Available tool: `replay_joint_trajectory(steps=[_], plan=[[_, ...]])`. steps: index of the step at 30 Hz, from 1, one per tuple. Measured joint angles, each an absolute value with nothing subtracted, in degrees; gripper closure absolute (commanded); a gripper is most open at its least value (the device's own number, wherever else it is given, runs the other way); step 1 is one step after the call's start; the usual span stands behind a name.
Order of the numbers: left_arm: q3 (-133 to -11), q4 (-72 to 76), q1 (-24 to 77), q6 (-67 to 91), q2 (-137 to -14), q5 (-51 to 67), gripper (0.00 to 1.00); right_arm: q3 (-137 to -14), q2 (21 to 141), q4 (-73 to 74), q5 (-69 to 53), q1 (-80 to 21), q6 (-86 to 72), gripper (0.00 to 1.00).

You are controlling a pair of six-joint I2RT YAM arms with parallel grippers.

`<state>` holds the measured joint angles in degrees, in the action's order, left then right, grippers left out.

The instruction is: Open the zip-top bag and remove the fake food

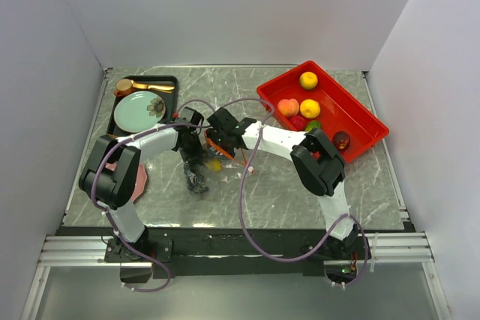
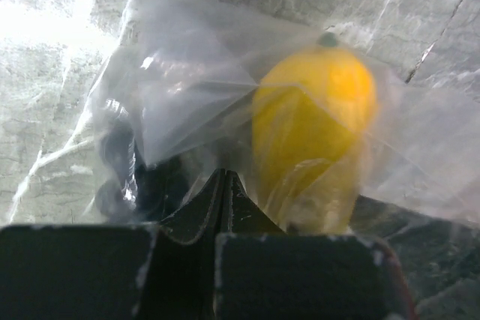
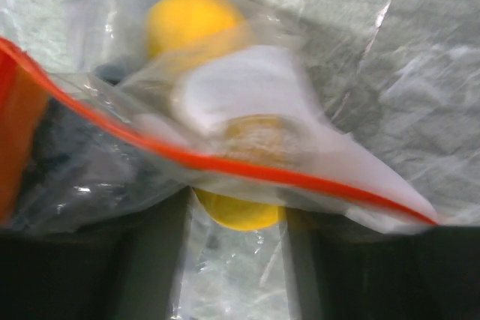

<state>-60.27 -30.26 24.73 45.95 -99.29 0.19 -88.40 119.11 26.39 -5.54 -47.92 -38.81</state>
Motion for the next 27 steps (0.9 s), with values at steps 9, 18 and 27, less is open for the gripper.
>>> replay_joint_trajectory(steps=[9, 18, 27], plan=[[-60.29, -31.7, 24.84, 46.41, -99.29, -4.84, 0.99, -85.23, 116.38, 26.3, -5.5, -47.55, -39.38, 0.78], [-60.31, -31.7, 24.95, 47.07, -99.29, -7.07, 0.99, -82.19, 112.09, 26.87, -7.57, -46.46, -39.51, 0.78], [-61.21, -31.99, 24.14, 47.75, -100.14, -8.95, 0.99, -79.0, 107.44, 29.85, -11.44, -46.22, -37.45, 0.75]])
